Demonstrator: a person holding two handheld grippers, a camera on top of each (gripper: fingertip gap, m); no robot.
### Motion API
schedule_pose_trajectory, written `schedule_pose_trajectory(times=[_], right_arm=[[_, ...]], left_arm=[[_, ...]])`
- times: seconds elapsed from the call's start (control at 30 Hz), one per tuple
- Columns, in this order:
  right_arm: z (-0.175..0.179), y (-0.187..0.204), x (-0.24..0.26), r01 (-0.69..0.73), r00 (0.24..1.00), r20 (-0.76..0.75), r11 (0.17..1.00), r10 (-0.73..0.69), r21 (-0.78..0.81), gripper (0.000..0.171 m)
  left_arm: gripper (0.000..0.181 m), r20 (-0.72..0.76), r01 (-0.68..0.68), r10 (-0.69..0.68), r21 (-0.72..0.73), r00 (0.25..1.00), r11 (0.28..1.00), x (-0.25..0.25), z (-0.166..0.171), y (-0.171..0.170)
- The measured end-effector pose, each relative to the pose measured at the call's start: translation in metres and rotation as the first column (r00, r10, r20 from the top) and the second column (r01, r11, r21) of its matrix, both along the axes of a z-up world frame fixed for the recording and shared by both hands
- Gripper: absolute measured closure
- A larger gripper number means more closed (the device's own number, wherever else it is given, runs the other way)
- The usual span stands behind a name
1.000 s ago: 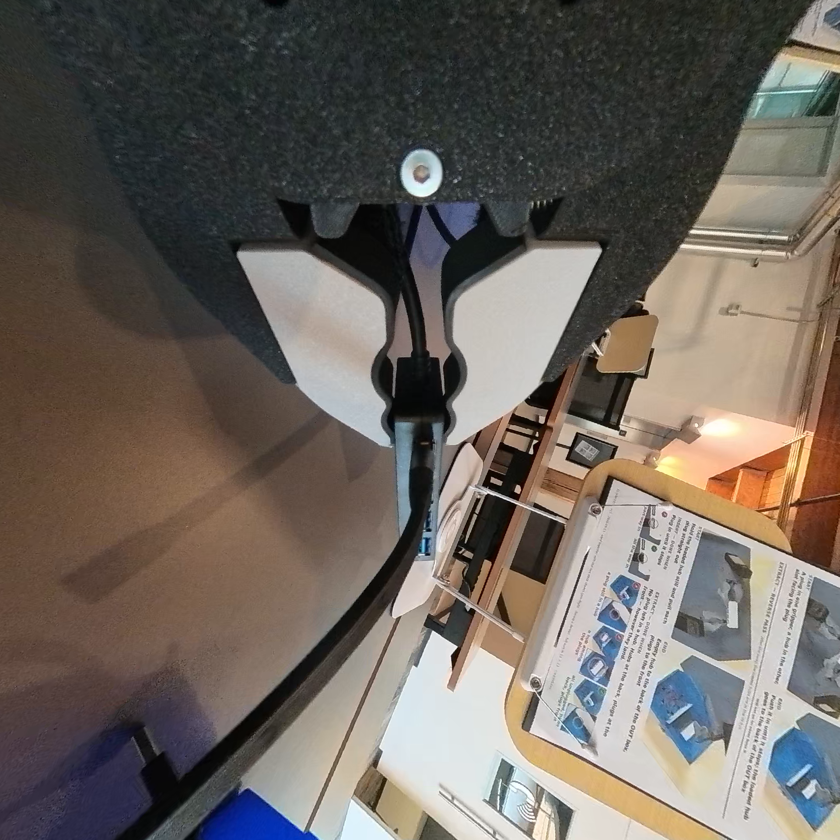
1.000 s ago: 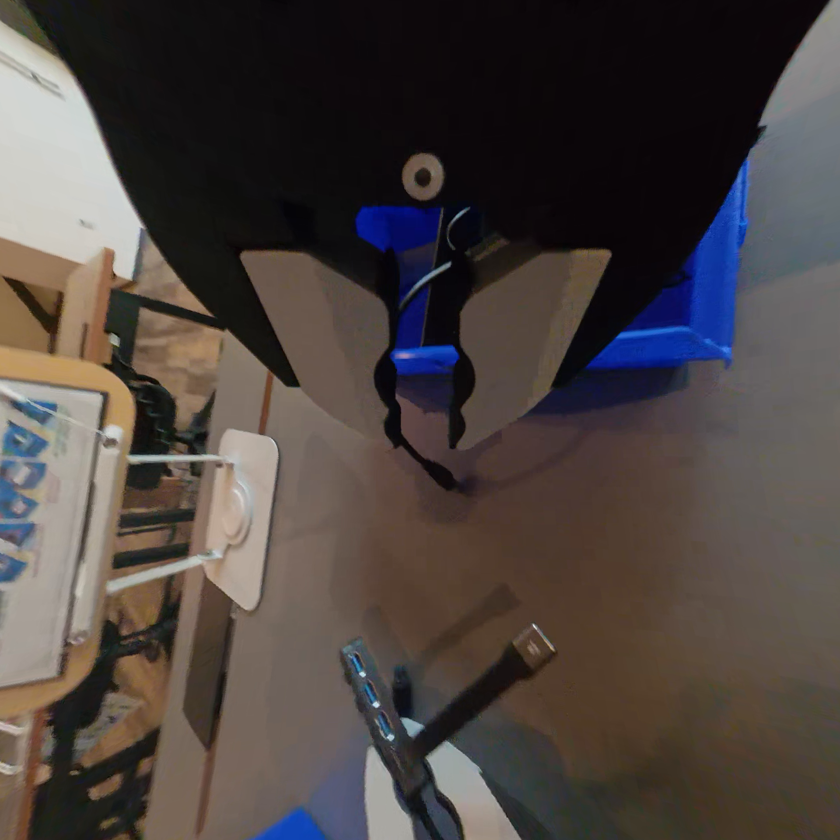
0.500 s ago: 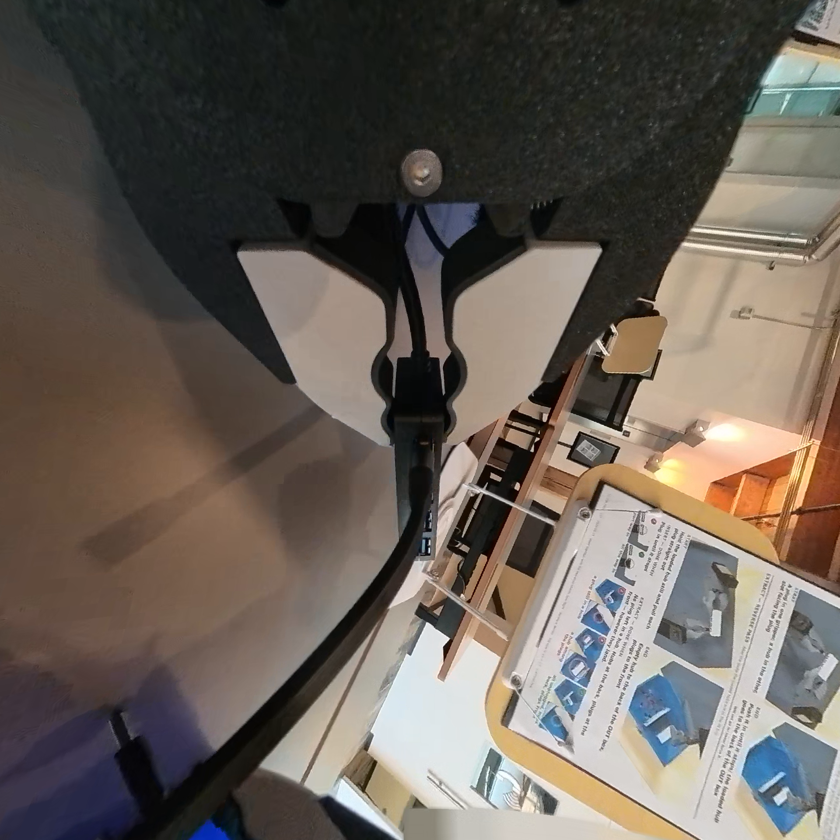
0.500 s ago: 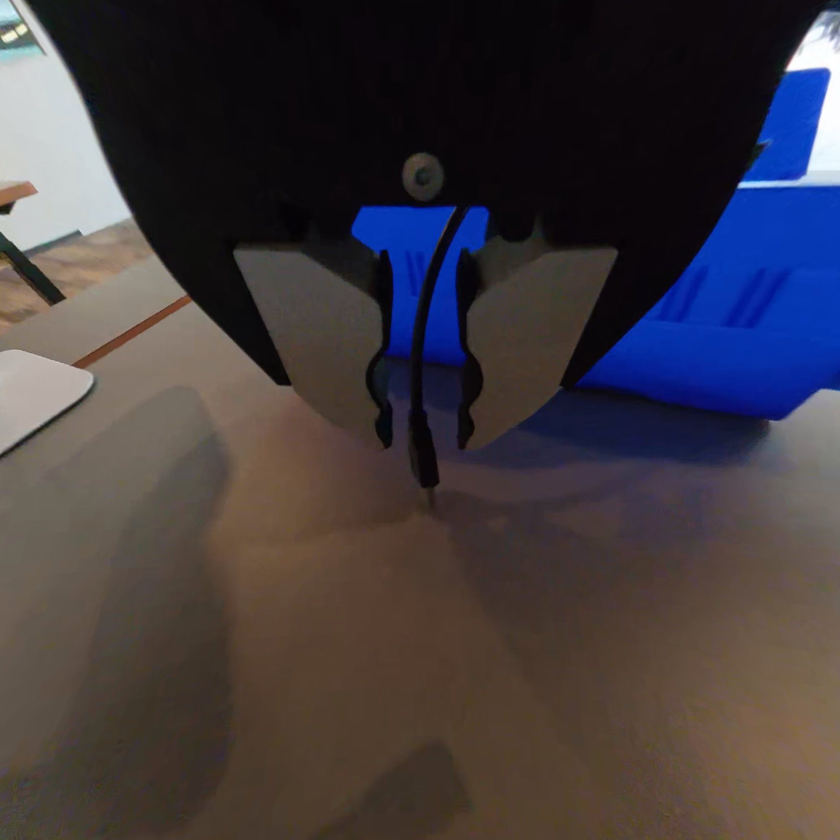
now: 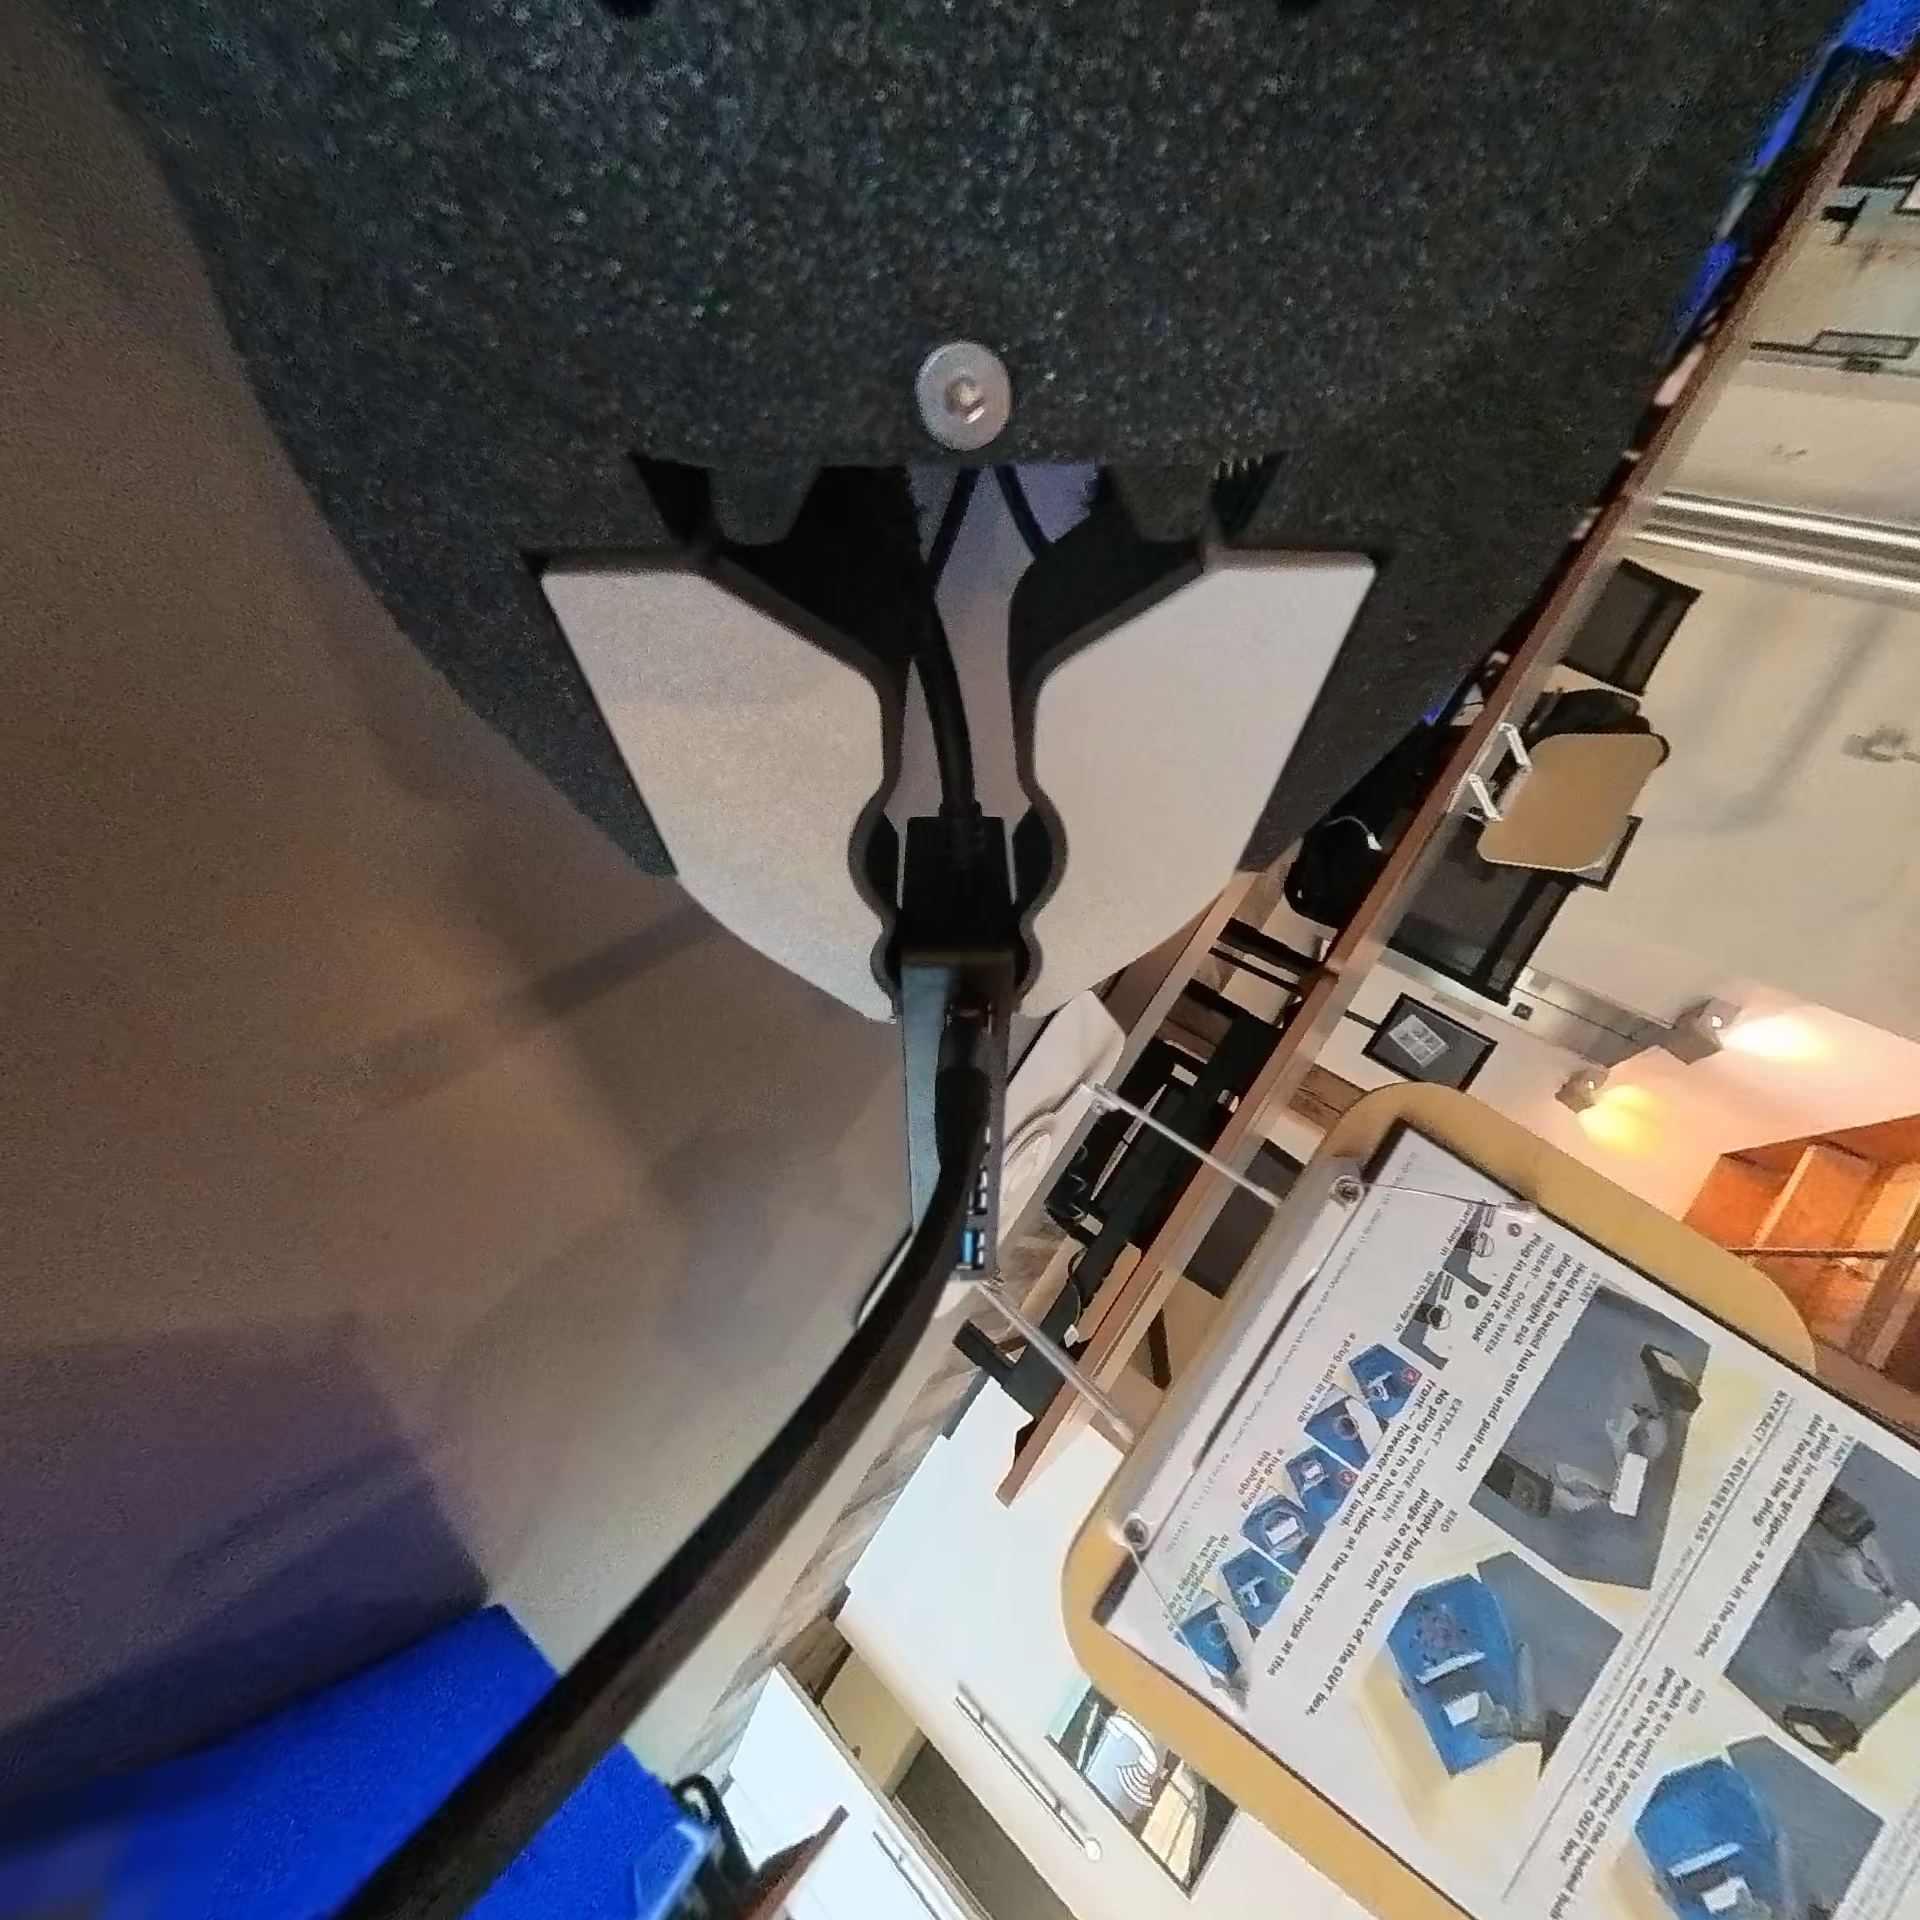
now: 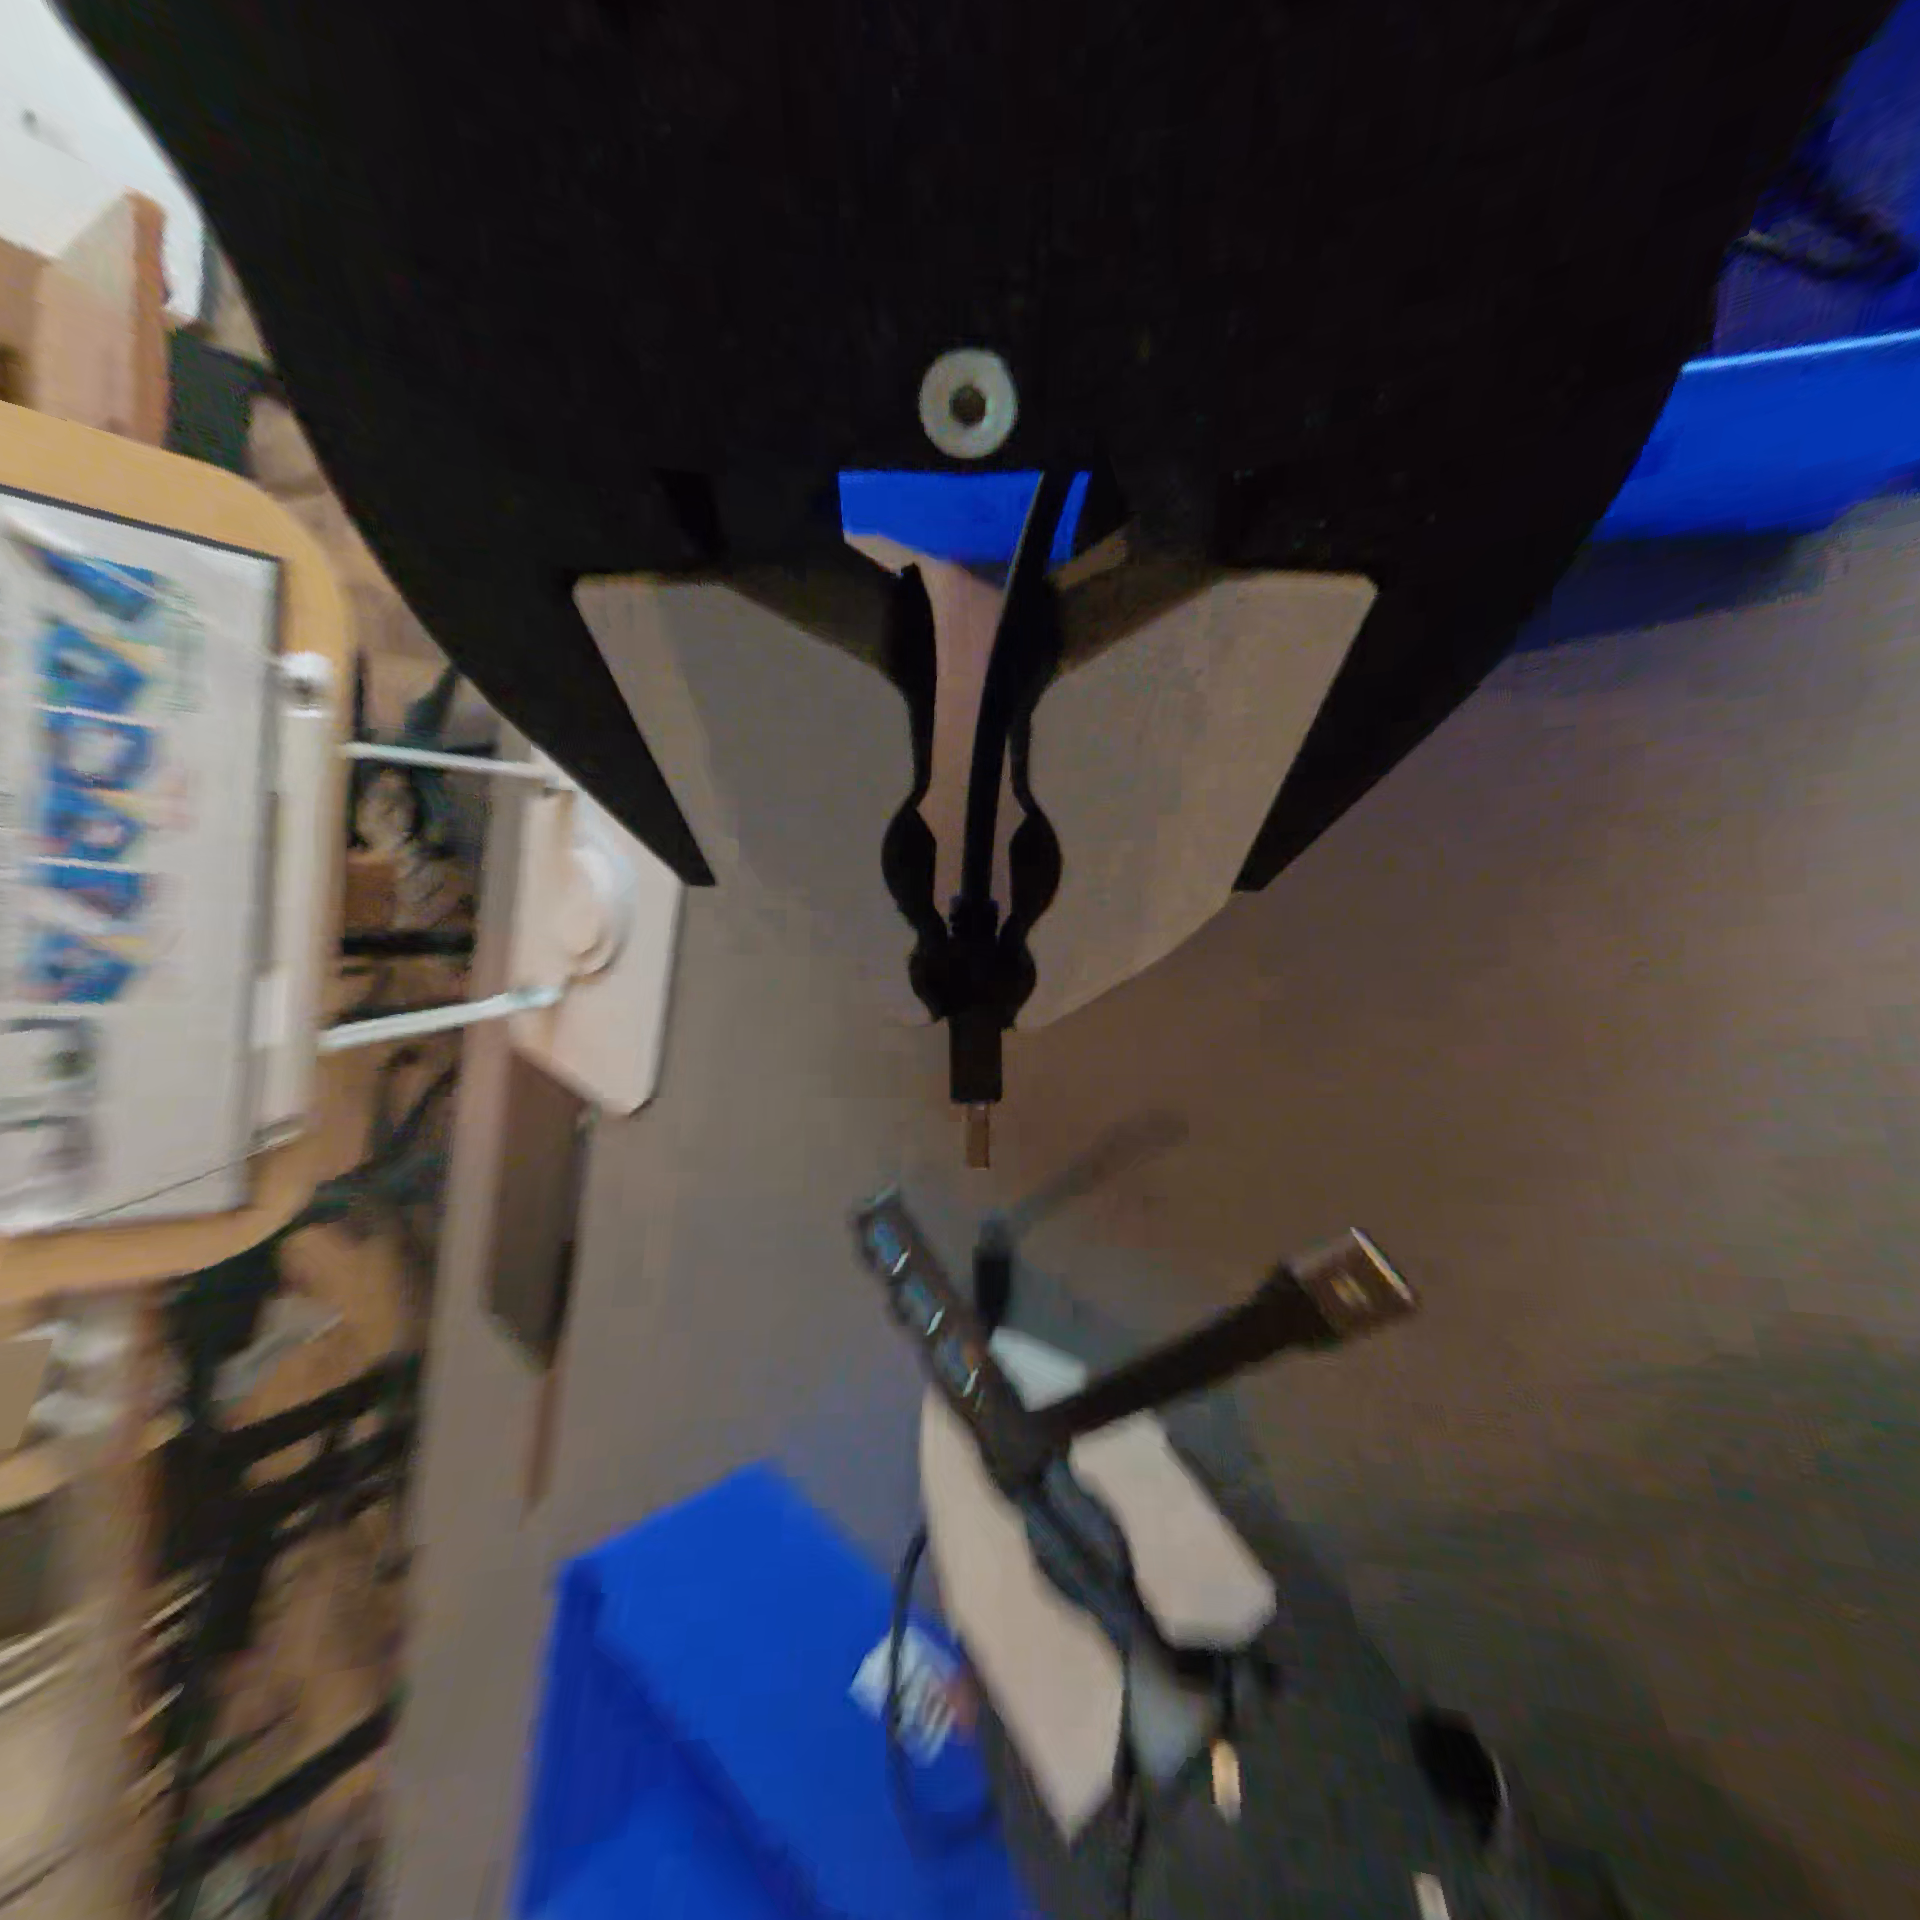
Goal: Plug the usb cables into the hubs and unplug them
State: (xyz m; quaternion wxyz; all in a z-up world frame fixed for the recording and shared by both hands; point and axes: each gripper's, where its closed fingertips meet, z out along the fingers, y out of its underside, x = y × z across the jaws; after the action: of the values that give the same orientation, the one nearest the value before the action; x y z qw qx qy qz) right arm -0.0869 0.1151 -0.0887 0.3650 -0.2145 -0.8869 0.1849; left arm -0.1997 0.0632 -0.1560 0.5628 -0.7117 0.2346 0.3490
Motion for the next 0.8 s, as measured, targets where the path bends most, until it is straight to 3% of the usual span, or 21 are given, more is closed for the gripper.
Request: schedule_pose_trajectory(times=[0.2,0.5,0.7,0.8], right_arm=[[0.084,-0.046,0.035,-0.113,0.937,-0.336,0.993,0.094,-0.038,0.163],[0.142,-0.092,0.059,-0.148,0.836,-0.521,0.985,0.172,0.087,0.163],[0.189,-0.132,0.067,-0.111,0.712,-0.661,0.967,0.238,0.229,0.163],[0.220,-0.151,0.075,-0.112,0.611,-0.746,0.961,0.267,0.252,0.163]], left_arm=[[0.164,0.032,0.022,-0.024,0.060,0.999,0.998,0.004,0.010,-0.003],[0.164,0.072,0.066,-0.077,0.144,0.994,0.987,0.008,0.023,-0.007],[0.164,0.078,0.090,-0.106,0.191,0.991,0.978,0.010,0.031,-0.009],[0.164,0.063,0.089,-0.103,0.186,0.993,0.978,0.011,0.031,-0.009]])
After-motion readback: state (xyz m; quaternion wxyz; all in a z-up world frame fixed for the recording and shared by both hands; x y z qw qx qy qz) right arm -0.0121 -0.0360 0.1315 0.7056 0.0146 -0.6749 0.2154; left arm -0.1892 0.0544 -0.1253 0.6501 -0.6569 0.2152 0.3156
